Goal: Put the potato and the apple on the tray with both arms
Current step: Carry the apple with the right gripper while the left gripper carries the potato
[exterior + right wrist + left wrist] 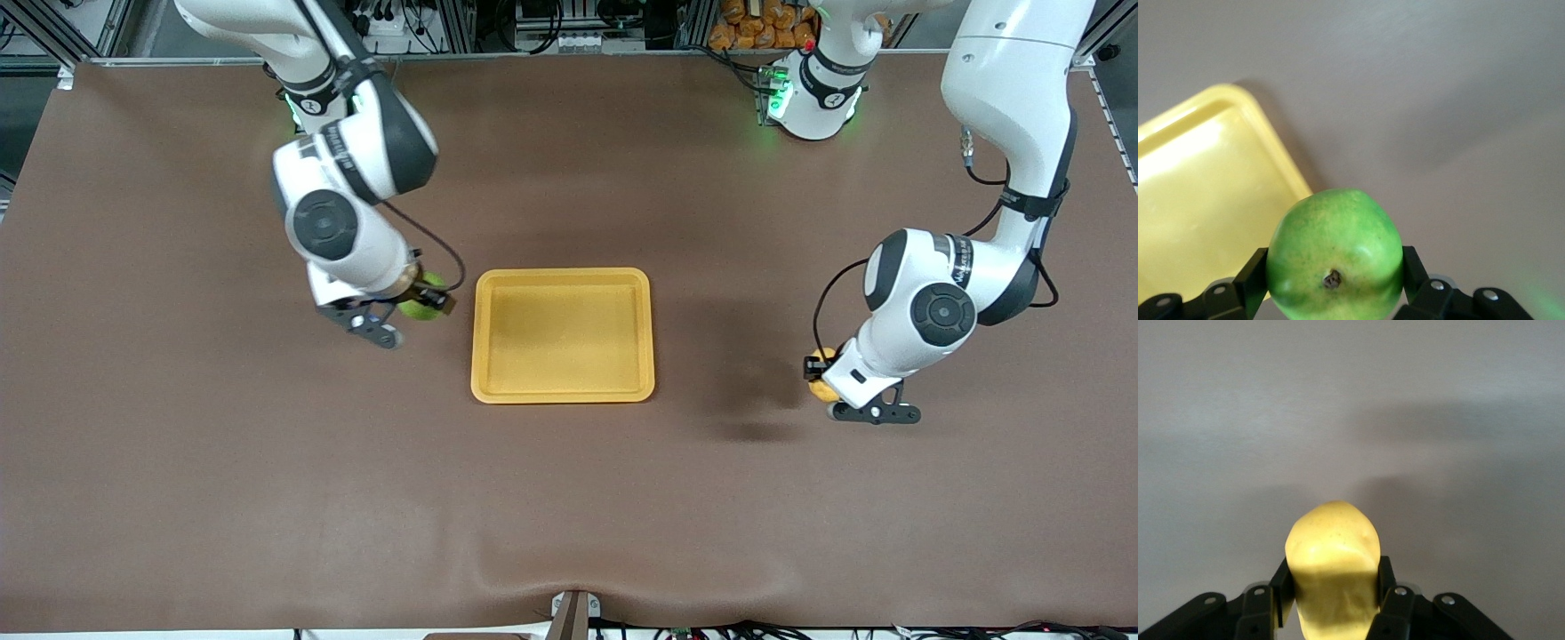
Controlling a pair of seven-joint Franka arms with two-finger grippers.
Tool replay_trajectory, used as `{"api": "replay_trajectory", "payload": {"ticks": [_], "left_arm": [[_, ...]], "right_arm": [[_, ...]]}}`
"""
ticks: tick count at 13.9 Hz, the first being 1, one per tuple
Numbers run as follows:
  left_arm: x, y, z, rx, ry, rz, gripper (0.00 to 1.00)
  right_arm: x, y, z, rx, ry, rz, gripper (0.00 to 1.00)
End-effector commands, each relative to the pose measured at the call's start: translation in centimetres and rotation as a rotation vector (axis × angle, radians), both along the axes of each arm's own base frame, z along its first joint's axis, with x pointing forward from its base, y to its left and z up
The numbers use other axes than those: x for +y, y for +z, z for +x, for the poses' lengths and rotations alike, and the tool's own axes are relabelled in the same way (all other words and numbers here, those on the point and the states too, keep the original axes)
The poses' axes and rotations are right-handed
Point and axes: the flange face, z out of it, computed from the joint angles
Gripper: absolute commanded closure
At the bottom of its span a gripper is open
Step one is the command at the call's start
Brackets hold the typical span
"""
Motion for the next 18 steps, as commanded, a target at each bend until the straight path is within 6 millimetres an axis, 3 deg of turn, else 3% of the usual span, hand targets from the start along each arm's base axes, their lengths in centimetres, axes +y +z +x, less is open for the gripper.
{"api": "replay_trajectory", "payload": {"ticks": [1, 5, 7, 10, 12, 13, 15, 16, 17, 18], "left_arm": [[-3.5, 2.6, -0.2, 0.021, 0.024, 0.013, 1.0], [-9.4, 3.4, -1.6, 0.017, 0.056, -0.013, 1.0], [-13.5, 3.0, -3.1, 0.018, 0.068, -0.01, 1.0], [-18.2, 2.3, -3.7, 0.013, 0.125, -0.022, 1.0], [-21.1, 1.5, -4.5, 0.018, 0.139, -0.025, 1.0], [-22.3, 1.4, -4.7, 0.015, 0.142, -0.029, 1.0], [-23.2, 0.5, -4.7, 0.023, 0.147, -0.031, 1.0], [-24.2, 0.1, -5.1, 0.027, 0.136, -0.034, 1.0], [-25.3, -0.2, -5.5, 0.031, 0.123, -0.037, 1.0], [-26.0, -0.6, -5.6, 0.034, 0.118, -0.038, 1.0]], "right_arm": [[2.4, -1.4, -0.4, -0.038, 0.05, 0.022, 1.0], [3.7, -5.2, 0.7, -0.094, 0.197, 0.058, 1.0], [5.9, -7.7, 0.2, -0.13, 0.249, 0.074, 1.0], [8.3, -11.1, -1.0, -0.152, 0.311, 0.079, 1.0], [8.6, -12.2, -1.4, -0.146, 0.318, 0.074, 0.99], [8.7, -12.8, -1.5, -0.138, 0.317, 0.07, 0.93], [8.7, -13.3, -1.6, -0.132, 0.317, 0.066, 0.72], [8.8, -13.4, -1.7, -0.131, 0.318, 0.066, 0.44], [8.7, -13.4, -1.7, -0.129, 0.32, 0.063, 0.05], [9.2, -13.4, -2.1, -0.127, 0.327, 0.063, 0.0]]}}
